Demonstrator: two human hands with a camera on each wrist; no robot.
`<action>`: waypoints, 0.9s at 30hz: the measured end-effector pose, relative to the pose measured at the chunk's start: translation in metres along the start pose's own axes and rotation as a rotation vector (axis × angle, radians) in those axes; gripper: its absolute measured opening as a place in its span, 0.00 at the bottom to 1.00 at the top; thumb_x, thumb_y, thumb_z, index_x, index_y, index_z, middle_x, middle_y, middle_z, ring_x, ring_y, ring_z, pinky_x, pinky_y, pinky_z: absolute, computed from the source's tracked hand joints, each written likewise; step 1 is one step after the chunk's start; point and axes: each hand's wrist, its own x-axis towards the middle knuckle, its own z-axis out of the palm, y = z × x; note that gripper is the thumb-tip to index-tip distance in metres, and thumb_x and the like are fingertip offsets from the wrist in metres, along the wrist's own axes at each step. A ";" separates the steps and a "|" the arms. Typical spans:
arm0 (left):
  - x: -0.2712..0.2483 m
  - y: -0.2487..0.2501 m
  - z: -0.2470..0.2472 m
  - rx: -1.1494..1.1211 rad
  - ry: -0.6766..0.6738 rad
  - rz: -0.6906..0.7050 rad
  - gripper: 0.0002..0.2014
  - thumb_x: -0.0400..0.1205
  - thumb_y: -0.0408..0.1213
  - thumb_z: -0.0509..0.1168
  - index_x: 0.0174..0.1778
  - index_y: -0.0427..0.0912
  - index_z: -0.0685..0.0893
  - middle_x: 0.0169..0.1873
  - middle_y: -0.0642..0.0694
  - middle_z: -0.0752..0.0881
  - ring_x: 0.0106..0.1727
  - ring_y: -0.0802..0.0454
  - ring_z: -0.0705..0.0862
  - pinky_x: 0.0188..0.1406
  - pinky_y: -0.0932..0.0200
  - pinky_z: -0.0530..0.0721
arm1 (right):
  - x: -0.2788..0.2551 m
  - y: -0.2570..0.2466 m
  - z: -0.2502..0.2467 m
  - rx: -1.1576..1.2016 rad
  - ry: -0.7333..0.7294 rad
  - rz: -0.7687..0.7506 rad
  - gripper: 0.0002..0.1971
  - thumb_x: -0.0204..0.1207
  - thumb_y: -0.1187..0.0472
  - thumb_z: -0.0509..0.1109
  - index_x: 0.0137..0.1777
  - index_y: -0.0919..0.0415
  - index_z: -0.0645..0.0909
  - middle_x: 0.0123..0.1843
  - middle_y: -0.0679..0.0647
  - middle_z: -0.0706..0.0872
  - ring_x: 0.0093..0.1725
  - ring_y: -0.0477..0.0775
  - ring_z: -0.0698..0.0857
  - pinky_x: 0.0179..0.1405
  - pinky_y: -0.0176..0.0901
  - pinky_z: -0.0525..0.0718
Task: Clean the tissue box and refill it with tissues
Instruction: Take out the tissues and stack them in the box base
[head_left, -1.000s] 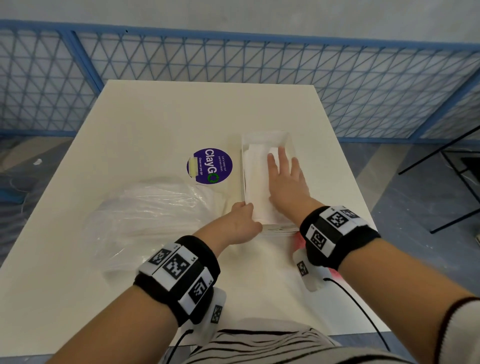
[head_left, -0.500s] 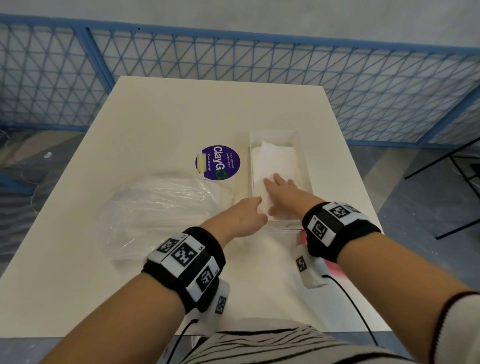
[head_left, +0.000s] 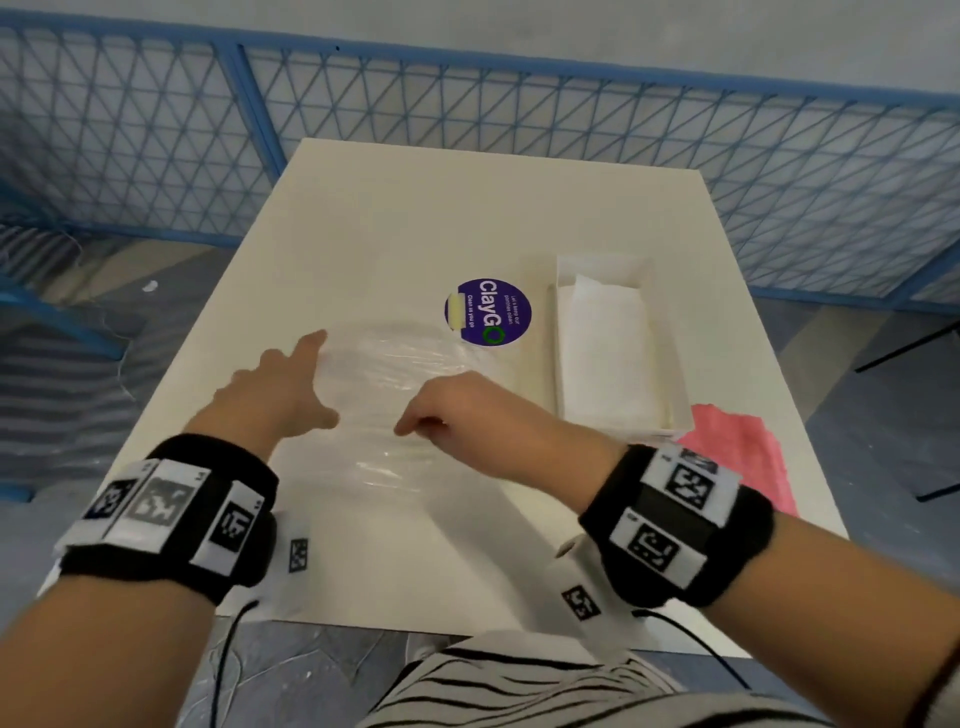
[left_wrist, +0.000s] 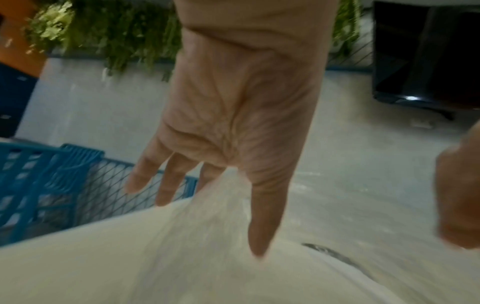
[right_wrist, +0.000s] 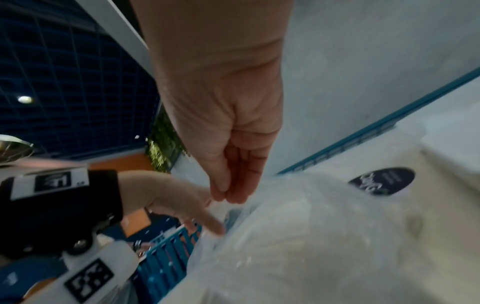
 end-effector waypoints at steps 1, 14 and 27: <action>-0.001 -0.003 0.005 -0.096 0.059 0.014 0.42 0.77 0.42 0.70 0.83 0.54 0.51 0.72 0.34 0.72 0.68 0.31 0.75 0.64 0.43 0.76 | 0.009 0.000 0.011 -0.056 -0.047 0.022 0.17 0.82 0.70 0.60 0.66 0.60 0.82 0.65 0.57 0.84 0.65 0.56 0.81 0.63 0.40 0.75; -0.031 -0.036 0.035 -0.390 0.469 0.475 0.16 0.84 0.39 0.60 0.57 0.56 0.58 0.43 0.47 0.79 0.36 0.40 0.83 0.36 0.52 0.76 | 0.062 0.033 0.059 -0.212 -0.222 0.410 0.24 0.86 0.65 0.54 0.81 0.61 0.59 0.81 0.60 0.66 0.79 0.60 0.66 0.76 0.47 0.63; -0.027 -0.045 0.027 0.021 0.358 0.440 0.16 0.84 0.47 0.60 0.68 0.62 0.77 0.74 0.46 0.67 0.64 0.44 0.78 0.52 0.51 0.81 | 0.068 0.037 0.060 0.400 0.010 0.563 0.27 0.86 0.47 0.52 0.83 0.54 0.56 0.84 0.52 0.59 0.83 0.55 0.58 0.82 0.48 0.54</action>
